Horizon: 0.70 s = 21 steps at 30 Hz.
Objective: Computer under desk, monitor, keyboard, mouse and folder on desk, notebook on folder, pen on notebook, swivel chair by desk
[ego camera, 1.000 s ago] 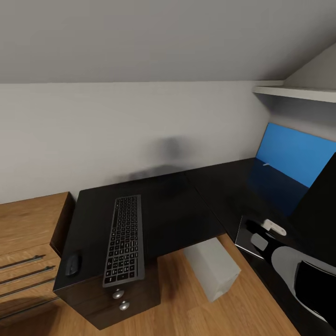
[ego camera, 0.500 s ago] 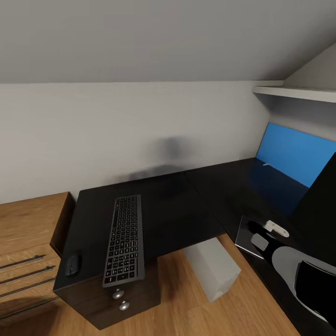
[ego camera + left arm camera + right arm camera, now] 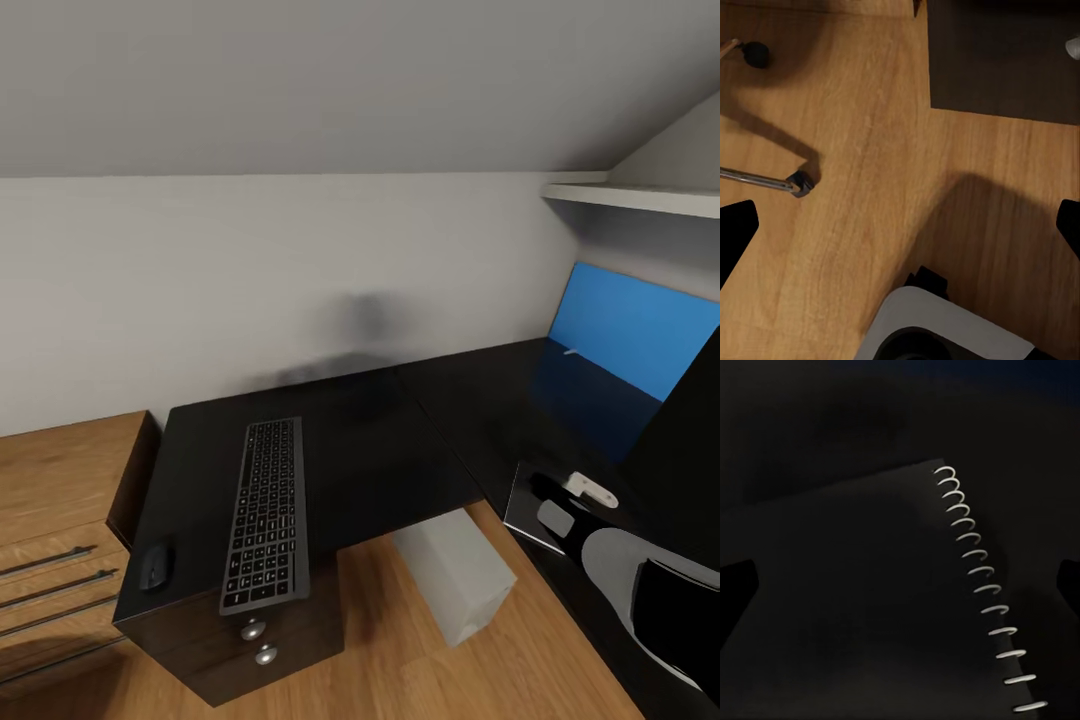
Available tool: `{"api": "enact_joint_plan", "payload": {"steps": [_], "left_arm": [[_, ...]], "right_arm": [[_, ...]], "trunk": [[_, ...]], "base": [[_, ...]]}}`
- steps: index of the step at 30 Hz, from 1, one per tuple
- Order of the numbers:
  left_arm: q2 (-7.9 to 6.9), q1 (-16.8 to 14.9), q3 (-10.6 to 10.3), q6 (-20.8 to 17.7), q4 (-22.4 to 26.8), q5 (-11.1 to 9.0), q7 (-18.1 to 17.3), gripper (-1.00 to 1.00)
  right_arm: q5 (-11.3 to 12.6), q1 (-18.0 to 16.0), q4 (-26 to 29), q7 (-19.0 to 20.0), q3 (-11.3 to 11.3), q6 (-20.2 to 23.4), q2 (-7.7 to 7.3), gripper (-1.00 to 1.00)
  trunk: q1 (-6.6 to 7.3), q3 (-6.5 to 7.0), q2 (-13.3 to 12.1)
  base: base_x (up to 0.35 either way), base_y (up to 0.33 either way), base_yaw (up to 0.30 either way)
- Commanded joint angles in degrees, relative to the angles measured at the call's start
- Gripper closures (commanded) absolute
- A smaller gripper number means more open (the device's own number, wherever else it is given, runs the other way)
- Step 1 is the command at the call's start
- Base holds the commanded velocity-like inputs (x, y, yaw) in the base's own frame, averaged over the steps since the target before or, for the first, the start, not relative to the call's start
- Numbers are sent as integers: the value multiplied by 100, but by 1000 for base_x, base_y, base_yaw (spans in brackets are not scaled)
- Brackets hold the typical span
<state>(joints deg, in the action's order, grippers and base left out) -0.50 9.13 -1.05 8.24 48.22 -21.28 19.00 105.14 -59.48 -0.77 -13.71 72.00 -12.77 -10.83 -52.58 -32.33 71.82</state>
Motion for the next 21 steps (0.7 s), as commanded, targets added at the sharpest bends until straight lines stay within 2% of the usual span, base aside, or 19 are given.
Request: {"api": "enact_joint_plan", "payload": {"steps": [1, 12, 16, 21], "left_arm": [[-3, 1, -11, 21, 15, -51, 12, -100], [-3, 1, -9, 20, 37, -51, 16, -100], [-3, 1, -9, 20, 39, -51, 16, -100], [1, 1, -9, 20, 38, -51, 21, -100]], "right_arm": [[44, -2, 5, -23, 49, -9, 0, -100], [41, -2, 6, -27, 50, -6, 1, -100], [43, -2, 7, -27, 51, -6, 2, -100], [42, -2, 8, -27, 51, -6, 2, -100]], "trunk": [[-23, -23, 44], [-265, -220, 486], [-265, -220, 486], [-374, -310, 686]], "base": [[0, 0, 0], [0, 0, 0], [0, 0, 0], [0, 0, 0]]}}
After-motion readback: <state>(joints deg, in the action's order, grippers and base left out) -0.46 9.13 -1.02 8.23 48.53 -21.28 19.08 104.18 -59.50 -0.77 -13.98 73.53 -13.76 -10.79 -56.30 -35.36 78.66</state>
